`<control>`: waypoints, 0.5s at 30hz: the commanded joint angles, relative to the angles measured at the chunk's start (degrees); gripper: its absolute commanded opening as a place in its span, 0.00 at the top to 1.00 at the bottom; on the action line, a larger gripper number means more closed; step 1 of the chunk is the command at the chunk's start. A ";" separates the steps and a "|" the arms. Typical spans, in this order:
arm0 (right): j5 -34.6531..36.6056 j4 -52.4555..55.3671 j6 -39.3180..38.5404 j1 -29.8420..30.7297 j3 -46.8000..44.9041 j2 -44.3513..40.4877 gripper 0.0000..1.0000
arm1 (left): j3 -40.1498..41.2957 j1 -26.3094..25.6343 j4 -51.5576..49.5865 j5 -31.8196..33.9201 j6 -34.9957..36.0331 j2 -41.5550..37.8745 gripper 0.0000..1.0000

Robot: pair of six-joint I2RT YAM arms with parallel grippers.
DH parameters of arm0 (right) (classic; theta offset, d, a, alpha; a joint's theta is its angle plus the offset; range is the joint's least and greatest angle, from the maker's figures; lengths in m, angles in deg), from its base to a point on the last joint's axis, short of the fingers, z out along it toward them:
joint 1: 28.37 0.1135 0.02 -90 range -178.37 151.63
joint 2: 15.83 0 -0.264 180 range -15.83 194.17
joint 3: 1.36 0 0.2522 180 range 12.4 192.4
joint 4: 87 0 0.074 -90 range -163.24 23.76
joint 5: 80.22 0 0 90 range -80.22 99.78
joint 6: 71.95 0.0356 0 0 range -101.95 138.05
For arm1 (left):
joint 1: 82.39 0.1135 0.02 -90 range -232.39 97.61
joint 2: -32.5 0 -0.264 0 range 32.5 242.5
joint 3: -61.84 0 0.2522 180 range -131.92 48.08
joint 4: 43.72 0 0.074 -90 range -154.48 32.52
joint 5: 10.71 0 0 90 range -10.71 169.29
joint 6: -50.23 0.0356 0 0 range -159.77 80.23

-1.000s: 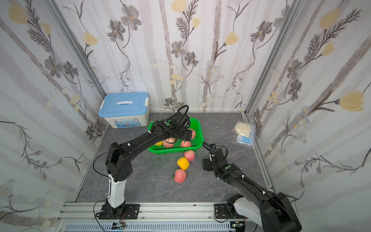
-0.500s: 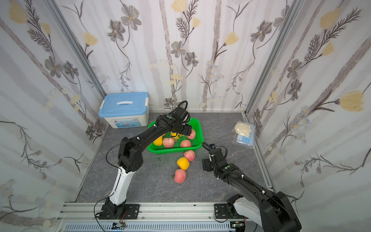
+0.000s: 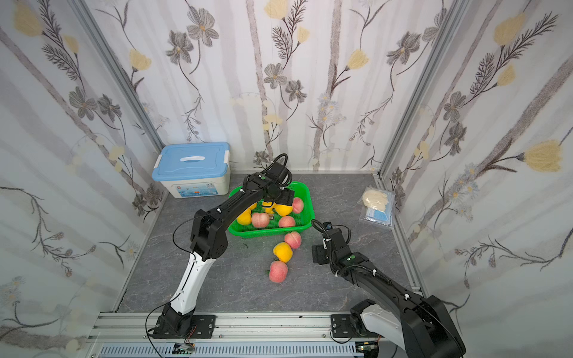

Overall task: Put the peaches into the basket
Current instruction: Place the peach in the basket.

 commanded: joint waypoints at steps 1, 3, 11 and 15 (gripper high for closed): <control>0.84 -1.23 0.25 0.02 0.44 0.19 0.15 | -0.22 -0.05 -1.30 -0.04 -0.36 -0.91 0.11; 0.84 -1.23 0.24 0.18 0.40 0.20 0.15 | 0.44 -0.09 -1.24 -0.14 -0.36 -1.99 0.11; 0.84 -1.23 0.18 0.27 0.42 0.01 0.15 | 7.15 -0.27 1.44 -0.33 -0.95 -9.11 0.11; 0.98 -1.15 0.13 0.35 0.33 -0.21 0.15 | 14.43 -0.38 4.84 -0.54 -1.90 -14.51 0.11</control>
